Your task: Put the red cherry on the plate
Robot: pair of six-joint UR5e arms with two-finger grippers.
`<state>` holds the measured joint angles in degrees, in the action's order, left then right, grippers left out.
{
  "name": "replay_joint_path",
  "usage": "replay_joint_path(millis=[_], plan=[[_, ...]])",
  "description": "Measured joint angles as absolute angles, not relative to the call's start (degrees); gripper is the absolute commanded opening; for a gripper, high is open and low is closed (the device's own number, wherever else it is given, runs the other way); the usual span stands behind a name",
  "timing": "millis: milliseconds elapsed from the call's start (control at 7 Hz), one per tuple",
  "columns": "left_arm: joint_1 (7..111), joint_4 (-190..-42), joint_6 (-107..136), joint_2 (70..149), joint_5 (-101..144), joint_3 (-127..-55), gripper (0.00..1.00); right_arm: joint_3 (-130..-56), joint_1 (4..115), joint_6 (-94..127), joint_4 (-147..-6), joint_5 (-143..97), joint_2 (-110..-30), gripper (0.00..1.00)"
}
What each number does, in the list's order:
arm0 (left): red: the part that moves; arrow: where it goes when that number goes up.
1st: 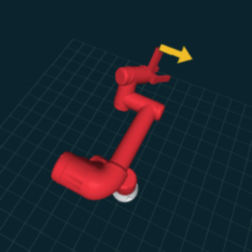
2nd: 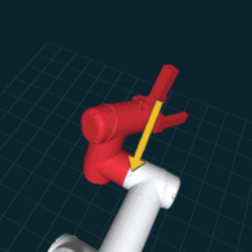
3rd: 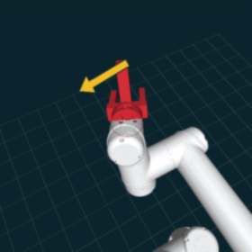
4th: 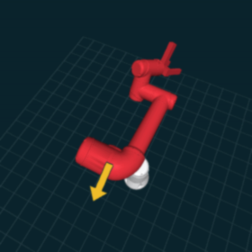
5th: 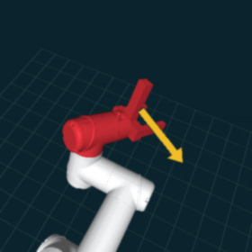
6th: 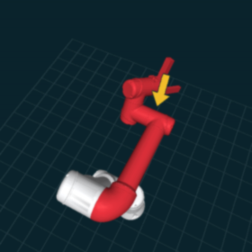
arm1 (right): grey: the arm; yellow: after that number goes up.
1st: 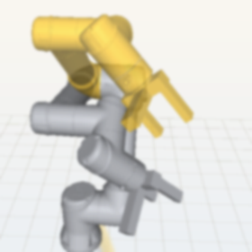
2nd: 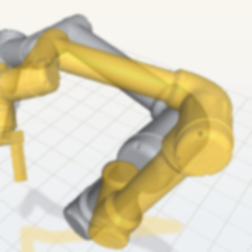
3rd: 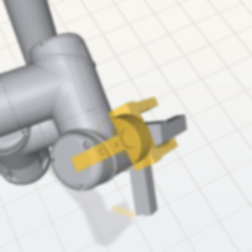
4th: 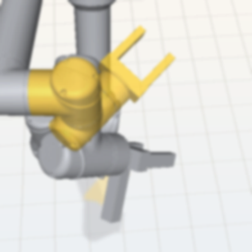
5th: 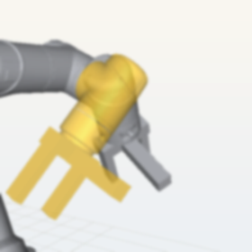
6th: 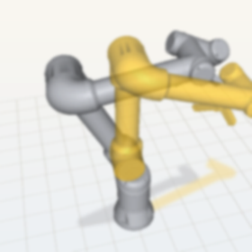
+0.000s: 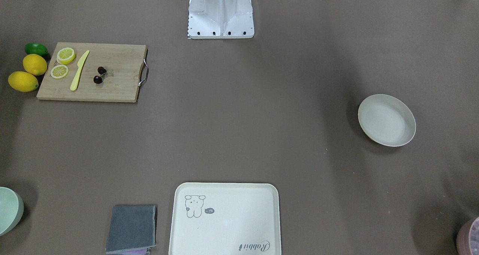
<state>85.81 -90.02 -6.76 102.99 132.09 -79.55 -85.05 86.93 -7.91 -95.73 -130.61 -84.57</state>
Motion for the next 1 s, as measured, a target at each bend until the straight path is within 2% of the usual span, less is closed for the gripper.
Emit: replay_joint_path(millis=[571,1000], plan=[[81.63,-87.83,4.89,103.45,140.39,-84.63,0.98,-85.03,86.29,-7.81,-95.83,-130.62,-84.64,1.00],[70.52,-100.62,15.00,103.07,140.62,-77.73,0.98,-84.85,85.84,-7.74,-95.79,-130.75,-84.64,1.00]])
